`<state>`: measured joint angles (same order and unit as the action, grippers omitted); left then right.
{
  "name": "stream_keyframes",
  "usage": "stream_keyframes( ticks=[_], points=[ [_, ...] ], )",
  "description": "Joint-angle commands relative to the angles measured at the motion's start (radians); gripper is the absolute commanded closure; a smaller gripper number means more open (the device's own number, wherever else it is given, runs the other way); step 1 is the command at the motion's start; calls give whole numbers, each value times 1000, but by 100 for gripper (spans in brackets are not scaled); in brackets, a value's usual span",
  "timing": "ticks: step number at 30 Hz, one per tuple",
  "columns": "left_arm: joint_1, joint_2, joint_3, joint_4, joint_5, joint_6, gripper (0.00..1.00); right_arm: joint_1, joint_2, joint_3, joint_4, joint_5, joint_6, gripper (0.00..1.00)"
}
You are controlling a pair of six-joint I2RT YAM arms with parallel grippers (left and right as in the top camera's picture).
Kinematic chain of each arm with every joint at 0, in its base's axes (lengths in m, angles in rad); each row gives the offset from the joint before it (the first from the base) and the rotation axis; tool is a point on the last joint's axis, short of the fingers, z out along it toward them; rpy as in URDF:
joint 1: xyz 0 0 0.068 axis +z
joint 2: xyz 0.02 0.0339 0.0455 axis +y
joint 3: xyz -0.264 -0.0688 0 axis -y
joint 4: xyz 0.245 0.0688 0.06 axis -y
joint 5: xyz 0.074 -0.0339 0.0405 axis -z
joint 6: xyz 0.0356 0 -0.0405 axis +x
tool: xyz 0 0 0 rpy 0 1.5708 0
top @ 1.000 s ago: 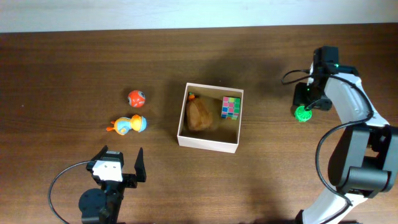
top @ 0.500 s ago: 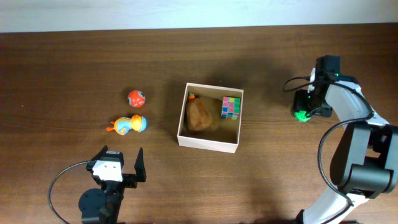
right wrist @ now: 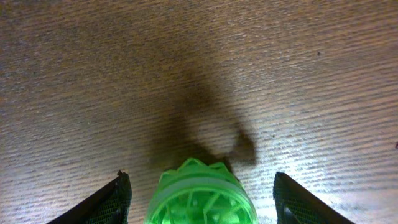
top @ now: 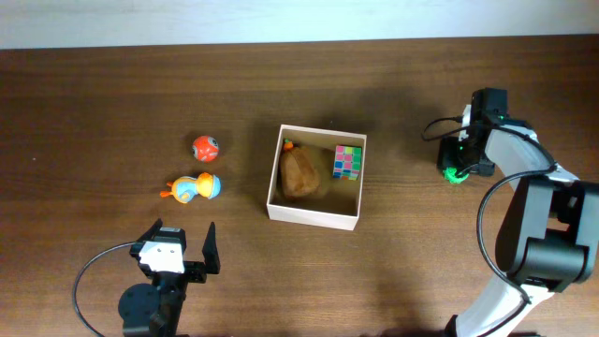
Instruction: Pack container
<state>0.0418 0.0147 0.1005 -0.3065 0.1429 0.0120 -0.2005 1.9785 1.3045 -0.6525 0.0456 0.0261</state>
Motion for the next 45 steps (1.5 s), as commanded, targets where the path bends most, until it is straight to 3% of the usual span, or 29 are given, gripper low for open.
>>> stream_keyframes(
  ticks=[1, 14, 17, 30, 45],
  points=[
    [7, -10, -5, 0, 11, 19, 1, -5, 22, -11, 4, -11, 0, 33],
    [7, -10, -5, 0, 10, 19, 1, -5, 22, -11, 4, -8, 0, 39],
    [7, -10, -5, 0, 10, 19, 1, -5, 22, -11, 2, -8, 0, 45],
    [7, -10, -5, 0, 10, 19, 1, -5, 22, -12, 3, -7, 0, 55],
    [7, -10, -5, 0, 10, 19, 1, -3, 19, 76, -94, -13, 1, 55]
  ],
)
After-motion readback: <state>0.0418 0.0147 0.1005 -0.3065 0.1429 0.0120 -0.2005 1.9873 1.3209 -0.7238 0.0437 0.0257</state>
